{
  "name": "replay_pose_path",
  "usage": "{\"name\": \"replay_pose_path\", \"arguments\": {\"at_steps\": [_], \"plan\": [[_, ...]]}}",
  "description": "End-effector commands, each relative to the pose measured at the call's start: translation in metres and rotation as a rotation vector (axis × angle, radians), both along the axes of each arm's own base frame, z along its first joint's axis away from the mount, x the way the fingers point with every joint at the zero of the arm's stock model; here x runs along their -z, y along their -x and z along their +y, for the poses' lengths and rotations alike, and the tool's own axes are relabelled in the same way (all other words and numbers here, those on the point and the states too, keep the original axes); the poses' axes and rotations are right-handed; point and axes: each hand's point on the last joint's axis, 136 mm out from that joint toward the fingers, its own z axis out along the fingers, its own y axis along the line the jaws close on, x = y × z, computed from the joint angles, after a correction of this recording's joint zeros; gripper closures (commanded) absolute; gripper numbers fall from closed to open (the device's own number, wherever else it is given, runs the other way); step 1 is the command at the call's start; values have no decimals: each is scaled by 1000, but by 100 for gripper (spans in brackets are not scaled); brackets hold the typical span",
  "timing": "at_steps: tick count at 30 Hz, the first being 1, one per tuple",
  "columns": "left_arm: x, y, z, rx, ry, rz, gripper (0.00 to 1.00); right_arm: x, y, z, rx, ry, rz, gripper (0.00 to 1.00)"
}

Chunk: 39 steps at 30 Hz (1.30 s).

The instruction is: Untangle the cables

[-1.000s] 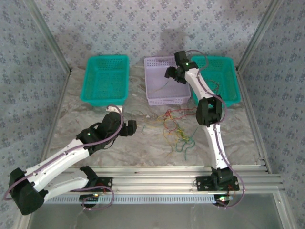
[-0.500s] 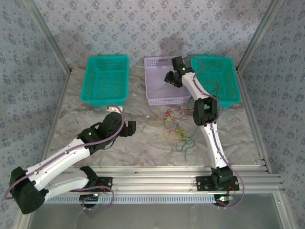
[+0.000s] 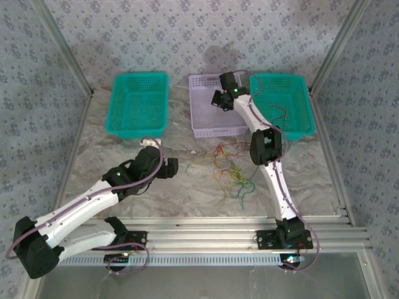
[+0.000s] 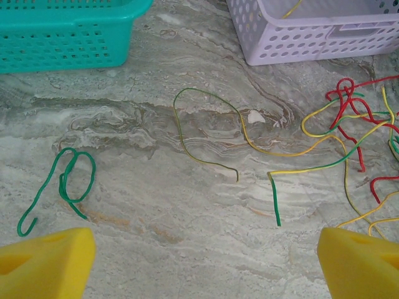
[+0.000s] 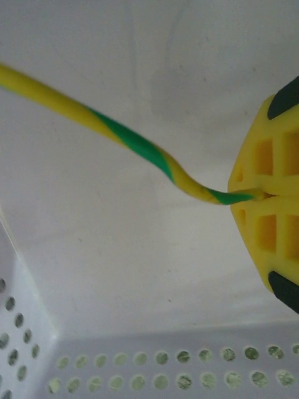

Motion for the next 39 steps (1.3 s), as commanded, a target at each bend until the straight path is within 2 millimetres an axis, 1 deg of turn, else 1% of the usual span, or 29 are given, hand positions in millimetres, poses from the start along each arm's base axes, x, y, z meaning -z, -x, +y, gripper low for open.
{"name": "replay_pose_path", "arguments": {"at_steps": [1,4,6,7,8,10,12,16,17,20,22,23,25,27,29,31,33,35,36,37,39], "plan": [[-7,1,3,-3,-4,-18,8,-62,6,0,-29,72,-103,100],[-7,2,4,-6,2,-18,8,-83,13,-10,-2,153,-144,100],[-7,3,5,-6,7,-20,9,-97,17,-14,7,173,-180,100],[-7,3,5,-7,8,-20,9,-107,18,-16,17,173,-203,100],[-8,4,5,-7,11,-20,9,-121,18,-18,24,178,-238,100],[-8,4,6,-7,12,-21,9,-139,23,-16,13,175,-265,100],[-10,5,8,-9,12,-26,9,-156,29,-9,-10,169,-290,100],[-12,5,10,-17,15,-36,9,-177,45,4,-59,156,-310,100],[-13,5,11,-21,18,-40,9,-179,50,7,-76,178,-315,100],[-13,6,12,-24,21,-42,9,-181,64,19,-139,334,-376,100],[-12,7,13,-23,23,-42,9,-174,68,28,-182,427,-408,100],[-11,7,13,-25,24,-41,9,-167,69,30,-197,470,-405,100],[-12,8,13,-23,27,-39,9,-154,73,33,-226,489,-361,100],[-12,8,13,-26,27,-38,9,-155,78,31,-227,462,-348,100],[-15,8,16,-42,33,-49,9,-166,86,35,-249,415,-384,100],[-23,6,19,-62,50,-73,9,-179,104,44,-295,353,-418,100],[-38,4,21,-73,83,-115,8,-191,126,60,-389,238,-446,100],[-52,2,19,-64,122,-147,8,-198,141,64,-430,142,-424,100],[-57,1,17,-59,138,-153,8,-199,145,65,-453,86,-387,100],[-60,0,16,-55,144,-152,8,-198,145,62,-455,63,-349,100],[-64,-1,13,-47,144,-144,8,-191,142,51,-438,40,-280,100]]}}
